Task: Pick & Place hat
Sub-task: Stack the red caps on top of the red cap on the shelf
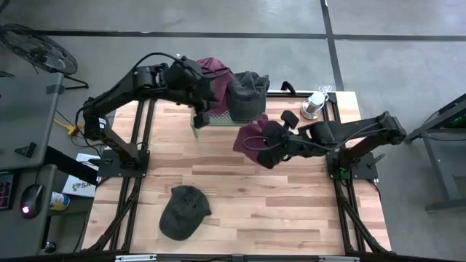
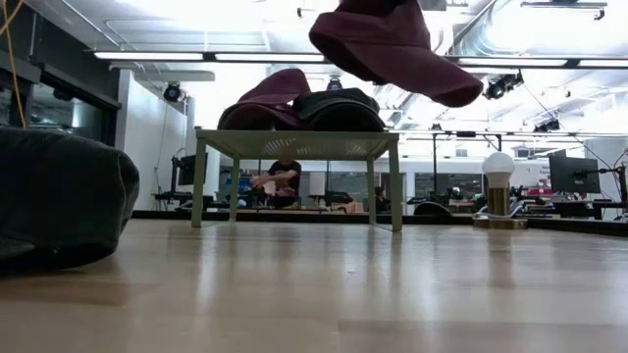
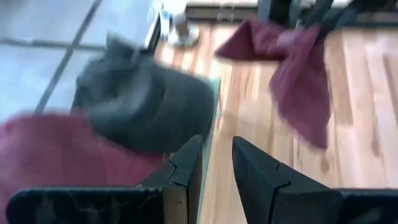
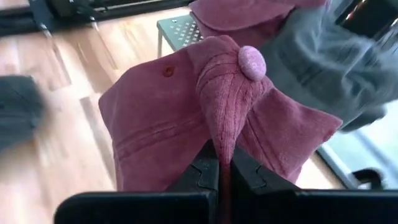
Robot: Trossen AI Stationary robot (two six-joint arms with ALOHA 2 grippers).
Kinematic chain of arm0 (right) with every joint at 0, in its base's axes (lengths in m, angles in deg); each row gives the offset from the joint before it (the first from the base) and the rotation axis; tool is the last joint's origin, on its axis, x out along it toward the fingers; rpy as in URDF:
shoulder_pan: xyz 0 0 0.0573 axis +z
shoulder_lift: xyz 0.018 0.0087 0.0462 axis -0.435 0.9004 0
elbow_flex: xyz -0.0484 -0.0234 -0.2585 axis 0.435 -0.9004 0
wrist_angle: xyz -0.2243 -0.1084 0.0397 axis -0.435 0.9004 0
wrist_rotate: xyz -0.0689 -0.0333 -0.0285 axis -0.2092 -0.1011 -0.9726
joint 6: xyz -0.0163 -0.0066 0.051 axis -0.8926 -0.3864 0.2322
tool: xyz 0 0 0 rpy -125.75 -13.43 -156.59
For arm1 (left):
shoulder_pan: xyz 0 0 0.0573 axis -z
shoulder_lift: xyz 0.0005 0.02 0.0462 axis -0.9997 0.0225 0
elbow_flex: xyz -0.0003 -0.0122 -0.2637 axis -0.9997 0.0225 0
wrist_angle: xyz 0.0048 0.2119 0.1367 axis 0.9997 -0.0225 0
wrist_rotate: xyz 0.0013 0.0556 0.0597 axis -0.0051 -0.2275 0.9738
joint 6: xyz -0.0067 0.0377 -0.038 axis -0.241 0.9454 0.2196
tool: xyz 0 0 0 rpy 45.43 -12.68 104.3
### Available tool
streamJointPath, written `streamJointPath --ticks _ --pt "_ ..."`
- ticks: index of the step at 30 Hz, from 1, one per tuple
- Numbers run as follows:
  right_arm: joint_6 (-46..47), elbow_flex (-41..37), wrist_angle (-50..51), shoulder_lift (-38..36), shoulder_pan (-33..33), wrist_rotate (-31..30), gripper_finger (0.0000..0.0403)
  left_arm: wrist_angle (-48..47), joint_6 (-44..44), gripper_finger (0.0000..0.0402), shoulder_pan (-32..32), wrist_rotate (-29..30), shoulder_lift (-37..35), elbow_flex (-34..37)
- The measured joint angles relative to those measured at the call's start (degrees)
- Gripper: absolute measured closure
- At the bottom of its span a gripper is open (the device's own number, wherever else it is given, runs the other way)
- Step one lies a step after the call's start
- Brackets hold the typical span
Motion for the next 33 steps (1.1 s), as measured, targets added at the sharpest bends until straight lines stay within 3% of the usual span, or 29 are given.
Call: streamJointPath --ticks 11,18,24,29,33 --pt "-16.20 0.00 -1.06 -0.12 -0.87 -5.33 0.0403 12.69 -1.64 0.0316 1.40 2.29 6.65 0.02" --pt "-21.11 0.02 -0.88 -0.12 -2.06 -3.76 0.0403 14.82 -0.26 0.0305 1.49 0.93 7.86 0.02" --pt "-24.24 0.01 -0.51 -0.12 -3.71 -3.19 0.0402 14.73 2.27 0.0236 2.98 0.26 7.83 0.02" --pt "-27.93 0.02 -0.22 -0.12 -5.54 3.16 0.0402 13.68 13.16 0.0165 6.04 1.66 8.63 -0.11" --pt "-28.29 0.01 0.04 -0.12 -6.90 7.02 0.0402 13.28 16.95 0.0139 7.66 3.34 9.47 0.00"
